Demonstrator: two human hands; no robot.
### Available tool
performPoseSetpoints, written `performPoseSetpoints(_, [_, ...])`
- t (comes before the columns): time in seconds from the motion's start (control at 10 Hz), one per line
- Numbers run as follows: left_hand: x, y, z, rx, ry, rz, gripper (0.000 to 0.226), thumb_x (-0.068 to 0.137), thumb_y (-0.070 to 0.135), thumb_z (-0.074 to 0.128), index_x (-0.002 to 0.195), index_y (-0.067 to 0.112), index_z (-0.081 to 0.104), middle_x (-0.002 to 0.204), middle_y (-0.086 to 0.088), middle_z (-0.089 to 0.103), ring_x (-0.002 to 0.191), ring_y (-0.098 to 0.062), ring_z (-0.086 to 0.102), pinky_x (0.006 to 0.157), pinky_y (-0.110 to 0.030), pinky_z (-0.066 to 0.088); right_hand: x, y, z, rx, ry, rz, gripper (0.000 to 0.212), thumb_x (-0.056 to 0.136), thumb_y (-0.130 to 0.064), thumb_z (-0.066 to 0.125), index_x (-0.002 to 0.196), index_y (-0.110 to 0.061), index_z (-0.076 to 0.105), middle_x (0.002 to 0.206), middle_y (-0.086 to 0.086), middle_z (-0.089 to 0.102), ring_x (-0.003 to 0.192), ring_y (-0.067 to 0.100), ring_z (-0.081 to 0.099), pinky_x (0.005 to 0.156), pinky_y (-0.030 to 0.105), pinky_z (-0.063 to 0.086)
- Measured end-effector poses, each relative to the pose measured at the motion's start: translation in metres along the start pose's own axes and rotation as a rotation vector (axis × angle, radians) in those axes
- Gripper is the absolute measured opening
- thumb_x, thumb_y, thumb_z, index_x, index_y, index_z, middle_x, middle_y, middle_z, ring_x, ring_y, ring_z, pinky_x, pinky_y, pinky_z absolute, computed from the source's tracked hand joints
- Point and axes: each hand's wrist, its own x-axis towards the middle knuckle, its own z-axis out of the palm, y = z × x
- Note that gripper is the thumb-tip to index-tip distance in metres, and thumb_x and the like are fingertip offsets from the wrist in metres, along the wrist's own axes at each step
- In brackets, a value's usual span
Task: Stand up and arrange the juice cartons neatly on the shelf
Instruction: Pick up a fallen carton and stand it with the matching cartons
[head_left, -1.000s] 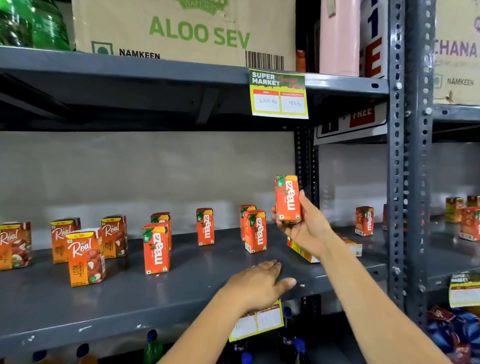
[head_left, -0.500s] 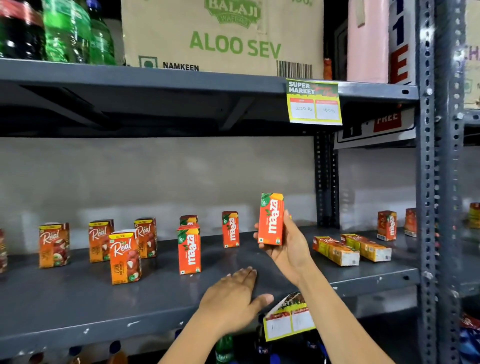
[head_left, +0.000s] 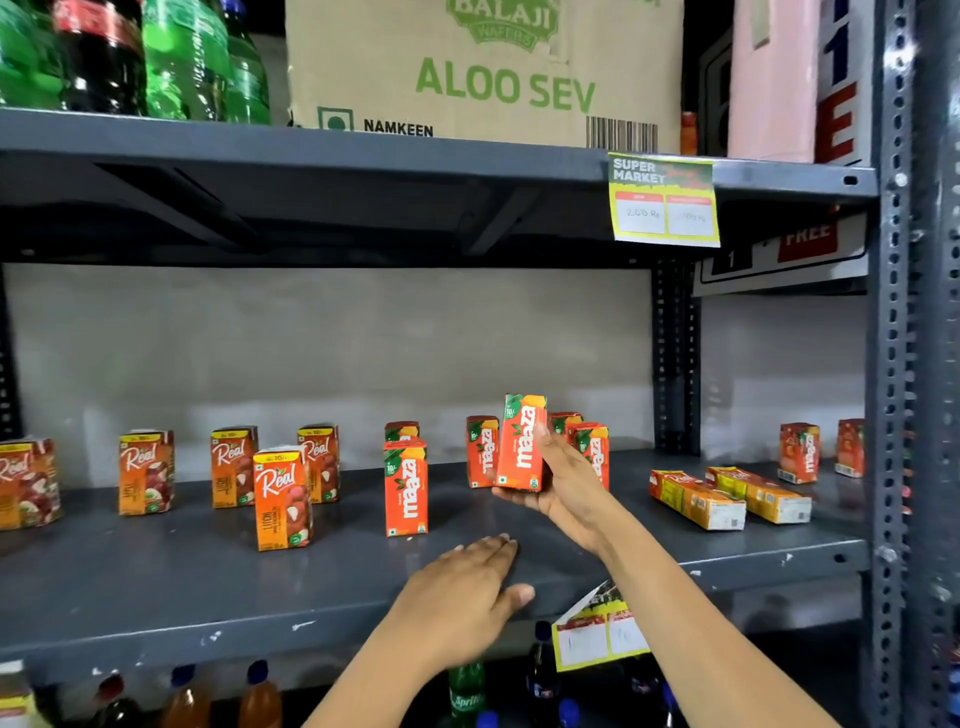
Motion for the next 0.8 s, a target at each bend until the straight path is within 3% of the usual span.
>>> performPoseSetpoints(0.1, [-0.016,-0.016,0.001,0.021,0.05,-0.05,0.063,0.098,0.054,0.027,0.152,0.024,0.015,0.16,0.008,0.012,0.146,-0.009,0.012,0.116,-0.027,0.012,0.011,0.003,0.007,-0.192,0.015,0.001,0.039,0.099,-0.027,0.043,0.133,-0.008,0.043,0.113,0.003,0.062,0.097,0.015,0.061,0.078,0.027,0.051])
performPoseSetpoints(0.2, [-0.023,-0.025,0.005,0.073,0.102,-0.135,0.073,0.093,0.064,0.026,0.152,0.022,0.016,0.16,0.006,0.014,0.146,-0.01,0.014,0.116,-0.027,0.016,0.023,0.009,0.009,-0.336,-0.007,0.017,0.039,0.1,-0.019,0.041,0.135,-0.002,0.041,0.134,0.015,0.056,0.107,0.019,0.055,0.077,0.024,0.048])
performPoseSetpoints(0.4, [-0.025,-0.025,0.007,0.092,0.147,-0.151,0.075,0.092,0.066,0.025,0.151,0.021,0.017,0.16,0.005,0.016,0.146,-0.011,0.016,0.115,-0.027,0.018,0.037,0.017,-0.003,-0.45,0.02,0.112,0.038,0.1,-0.013,0.039,0.138,-0.006,0.038,0.142,0.012,0.05,0.132,0.026,0.047,0.106,0.043,0.036])
performPoseSetpoints(0.8, [-0.026,-0.026,0.009,0.112,0.133,-0.155,0.076,0.092,0.066,0.023,0.152,0.021,0.015,0.16,0.004,0.016,0.146,-0.012,0.016,0.116,-0.029,0.018,0.028,0.014,-0.007,-0.469,0.03,0.17,0.042,0.1,-0.015,0.041,0.141,-0.01,0.039,0.144,0.009,0.047,0.137,0.027,0.04,0.114,0.051,0.029])
